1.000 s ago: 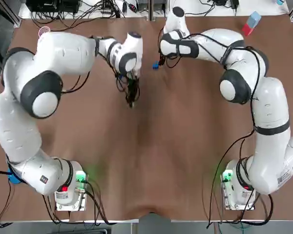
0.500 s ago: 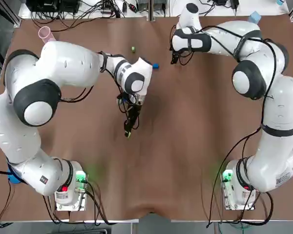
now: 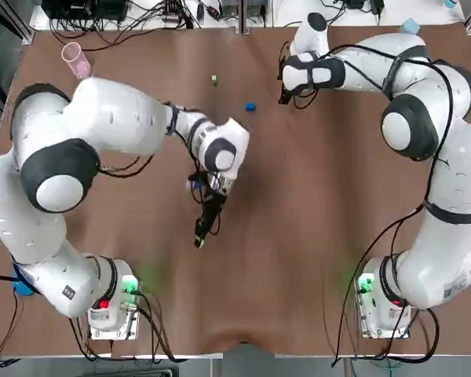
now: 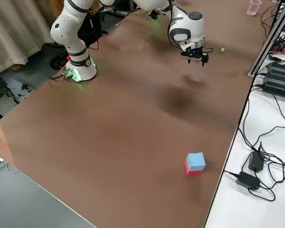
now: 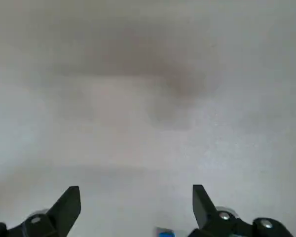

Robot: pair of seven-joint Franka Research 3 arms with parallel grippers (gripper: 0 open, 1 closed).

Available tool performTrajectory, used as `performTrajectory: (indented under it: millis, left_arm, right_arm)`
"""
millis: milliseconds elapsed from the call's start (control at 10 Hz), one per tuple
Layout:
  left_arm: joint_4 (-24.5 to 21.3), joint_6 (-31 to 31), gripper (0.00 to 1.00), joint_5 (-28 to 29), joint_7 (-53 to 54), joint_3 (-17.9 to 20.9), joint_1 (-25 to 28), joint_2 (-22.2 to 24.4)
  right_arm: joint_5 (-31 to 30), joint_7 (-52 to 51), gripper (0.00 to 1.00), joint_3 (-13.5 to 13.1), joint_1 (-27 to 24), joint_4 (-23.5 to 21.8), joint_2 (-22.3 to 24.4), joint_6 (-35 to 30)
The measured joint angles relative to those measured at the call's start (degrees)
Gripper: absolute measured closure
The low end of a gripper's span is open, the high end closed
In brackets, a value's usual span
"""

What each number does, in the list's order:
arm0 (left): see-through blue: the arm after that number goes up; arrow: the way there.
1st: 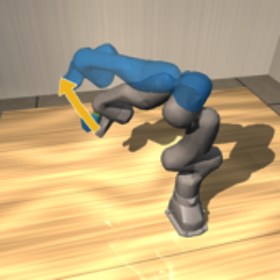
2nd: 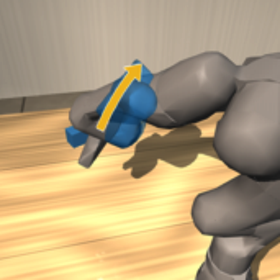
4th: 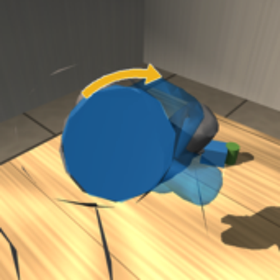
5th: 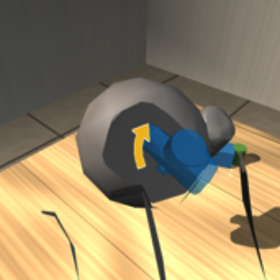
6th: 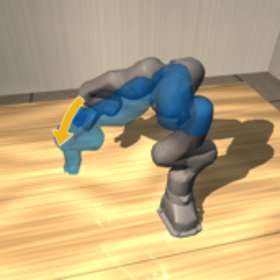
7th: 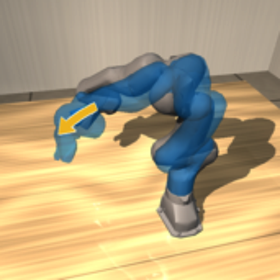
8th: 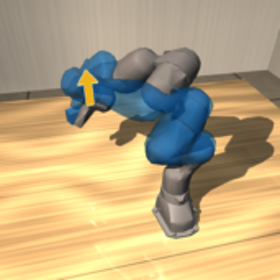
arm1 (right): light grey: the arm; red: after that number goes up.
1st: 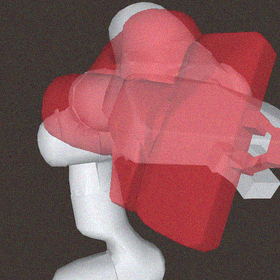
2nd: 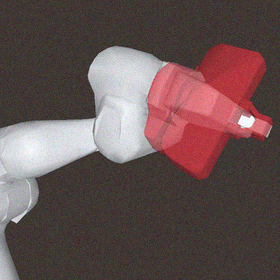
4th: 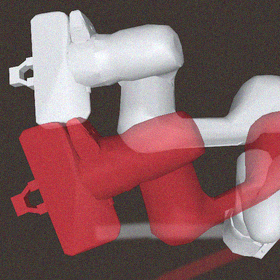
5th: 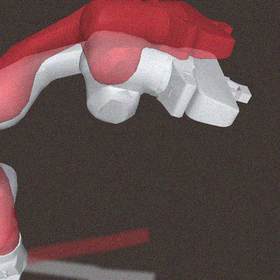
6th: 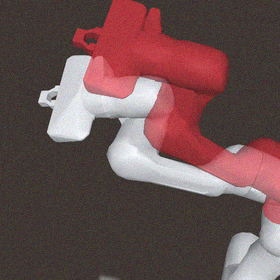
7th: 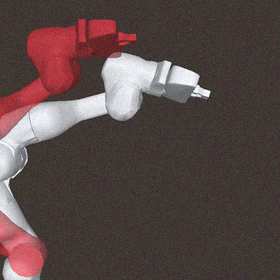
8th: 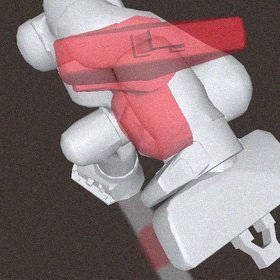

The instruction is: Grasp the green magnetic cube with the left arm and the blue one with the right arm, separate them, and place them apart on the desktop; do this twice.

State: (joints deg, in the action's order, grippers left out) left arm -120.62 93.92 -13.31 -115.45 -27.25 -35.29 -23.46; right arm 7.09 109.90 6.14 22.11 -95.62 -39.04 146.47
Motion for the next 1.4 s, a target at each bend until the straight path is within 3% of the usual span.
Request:
performTrajectory:
  millis: [500,900,1100,1400]
  left_arm:
    - [0.58,0.62,0.00,-0.10,-0.42,0.42,0.29,-0.46]
    - [14.01,3.60,0.00,7.68,0.86,2.19,13.84,-0.57]
    - [21.87,7.48,0.00,8.21,1.00,5.37,15.83,-2.13]
    - [32.89,21.16,0.00,8.21,0.44,8.10,15.70,-11.80]
  right_arm:
    - [-0.07,-0.57,0.00,-0.08,-0.44,0.69,0.31,-1.88]
    - [-0.12,-1.23,0.00,-0.13,-0.50,0.63,0.31,-1.92]
    - [-0.21,-1.74,0.00,-0.17,-0.59,0.63,0.32,-1.92]
    - [-0.23,-2.02,0.00,-0.20,-0.71,0.63,0.32,-2.53]
